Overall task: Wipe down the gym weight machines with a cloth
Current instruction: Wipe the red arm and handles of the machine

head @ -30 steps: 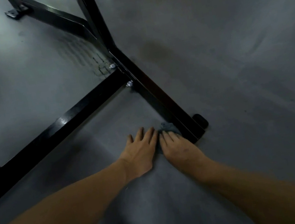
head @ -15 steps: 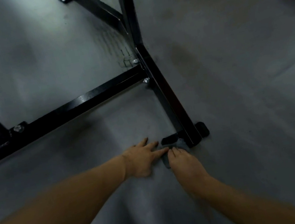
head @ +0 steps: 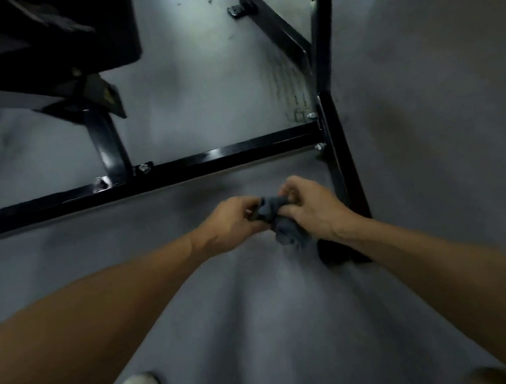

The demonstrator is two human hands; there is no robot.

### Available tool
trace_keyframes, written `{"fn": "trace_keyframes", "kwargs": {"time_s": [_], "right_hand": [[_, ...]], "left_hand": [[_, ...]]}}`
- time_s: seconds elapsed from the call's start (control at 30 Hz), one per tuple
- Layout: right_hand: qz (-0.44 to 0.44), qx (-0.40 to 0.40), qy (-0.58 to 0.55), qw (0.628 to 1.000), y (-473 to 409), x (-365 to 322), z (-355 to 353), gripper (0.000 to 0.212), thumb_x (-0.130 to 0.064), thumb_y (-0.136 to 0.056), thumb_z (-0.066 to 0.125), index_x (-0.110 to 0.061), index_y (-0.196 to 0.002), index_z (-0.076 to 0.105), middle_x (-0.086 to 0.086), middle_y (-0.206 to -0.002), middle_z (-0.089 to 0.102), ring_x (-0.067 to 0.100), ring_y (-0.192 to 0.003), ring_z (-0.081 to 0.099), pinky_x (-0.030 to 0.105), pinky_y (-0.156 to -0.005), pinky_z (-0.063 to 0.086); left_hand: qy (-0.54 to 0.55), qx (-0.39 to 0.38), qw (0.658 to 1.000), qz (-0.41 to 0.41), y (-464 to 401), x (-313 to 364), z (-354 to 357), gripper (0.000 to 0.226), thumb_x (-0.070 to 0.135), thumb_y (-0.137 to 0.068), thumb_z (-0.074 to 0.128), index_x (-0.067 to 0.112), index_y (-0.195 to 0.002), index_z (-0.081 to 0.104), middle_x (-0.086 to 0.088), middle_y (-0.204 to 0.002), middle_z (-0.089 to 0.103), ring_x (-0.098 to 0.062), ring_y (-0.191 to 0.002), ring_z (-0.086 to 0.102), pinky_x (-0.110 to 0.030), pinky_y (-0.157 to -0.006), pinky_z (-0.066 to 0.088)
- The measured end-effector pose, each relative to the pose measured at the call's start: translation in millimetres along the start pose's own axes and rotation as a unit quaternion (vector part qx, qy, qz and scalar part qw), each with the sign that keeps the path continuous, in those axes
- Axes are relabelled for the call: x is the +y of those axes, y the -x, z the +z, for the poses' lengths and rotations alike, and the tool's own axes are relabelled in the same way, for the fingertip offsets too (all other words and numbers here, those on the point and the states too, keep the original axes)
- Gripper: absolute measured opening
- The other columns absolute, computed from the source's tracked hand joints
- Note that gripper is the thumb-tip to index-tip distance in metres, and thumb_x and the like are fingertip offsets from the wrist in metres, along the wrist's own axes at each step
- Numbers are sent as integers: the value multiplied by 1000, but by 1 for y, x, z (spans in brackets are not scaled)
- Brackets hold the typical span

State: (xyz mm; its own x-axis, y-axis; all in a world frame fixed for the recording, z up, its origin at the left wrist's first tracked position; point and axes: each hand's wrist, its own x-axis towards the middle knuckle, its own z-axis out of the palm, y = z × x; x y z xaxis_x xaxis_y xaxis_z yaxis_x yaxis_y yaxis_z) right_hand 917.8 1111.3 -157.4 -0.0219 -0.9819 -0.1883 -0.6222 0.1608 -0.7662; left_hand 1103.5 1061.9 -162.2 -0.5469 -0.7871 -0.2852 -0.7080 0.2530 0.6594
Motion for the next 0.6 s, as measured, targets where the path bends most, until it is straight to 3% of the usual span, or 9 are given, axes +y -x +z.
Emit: {"fn": "trace_keyframes", "kwargs": {"time_s": [0.1,0.2,0.3,0.37,0.4,0.47,0.53,0.6], "right_hand": [[-34,16,-44,998,-9,-31,7,16,-10,-91,70,-15,-96,55,-6,-79,59,7,-69,54,10,-57,42],[-71,-4,-57,996,-13,-63,20,6,-17,-97,65,-11,-95,64,3,-86,66,17,-72,60,24,-62,49],[-40,-77,-165,982,-18,-88,39,43,-41,-100,58,-2,-91,73,2,-84,68,16,-80,60,28,-72,45],[6,-148,-268,952,-14,-111,55,56,-65,-83,66,-10,-92,78,1,-92,76,19,-91,70,32,-86,53],[1,-174,-278,945,-13,-119,61,57,-66,-77,70,-12,-93,79,3,-96,78,21,-96,72,35,-90,55],[-58,-204,-247,945,-6,-136,68,39,-48,-85,74,-12,-97,79,7,-98,78,17,-95,72,30,-86,56],[-105,-198,-227,948,-3,-148,67,15,-21,-93,71,-8,-100,77,7,-92,75,7,-81,67,18,-73,52],[-124,-176,-230,949,-3,-159,60,11,-6,-93,66,-5,-97,76,5,-83,72,5,-73,63,19,-70,51]], "left_hand": [[82,52,994,-46,27,-1,-27,21,30,-84,81,16,-88,66,3,-74,68,-3,-64,57,-22,-62,46],[115,102,984,-87,62,-2,-45,16,28,-88,77,16,-88,68,5,-72,70,-2,-62,62,-24,-63,49],[118,125,978,-116,90,-1,-60,32,46,-83,78,16,-91,71,2,-81,75,-14,-77,72,-38,-75,59],[123,145,971,-141,118,-1,-74,46,55,-78,79,14,-99,73,-3,-91,77,-21,-88,73,-47,-85,59],[139,153,967,-149,128,0,-80,42,49,-81,80,15,-104,73,-4,-95,77,-21,-91,73,-46,-87,60],[162,162,960,-159,149,-2,-95,31,34,-85,81,16,-109,73,-6,-99,77,-19,-93,73,-41,-86,60],[159,165,960,-158,162,-4,-107,30,25,-85,82,12,-109,71,-8,-98,75,-22,-94,72,-40,-83,59],[156,182,959,-153,172,-4,-120,28,17,-85,80,2,-102,64,-10,-87,69,-25,-86,71,-43,-81,60]]}}
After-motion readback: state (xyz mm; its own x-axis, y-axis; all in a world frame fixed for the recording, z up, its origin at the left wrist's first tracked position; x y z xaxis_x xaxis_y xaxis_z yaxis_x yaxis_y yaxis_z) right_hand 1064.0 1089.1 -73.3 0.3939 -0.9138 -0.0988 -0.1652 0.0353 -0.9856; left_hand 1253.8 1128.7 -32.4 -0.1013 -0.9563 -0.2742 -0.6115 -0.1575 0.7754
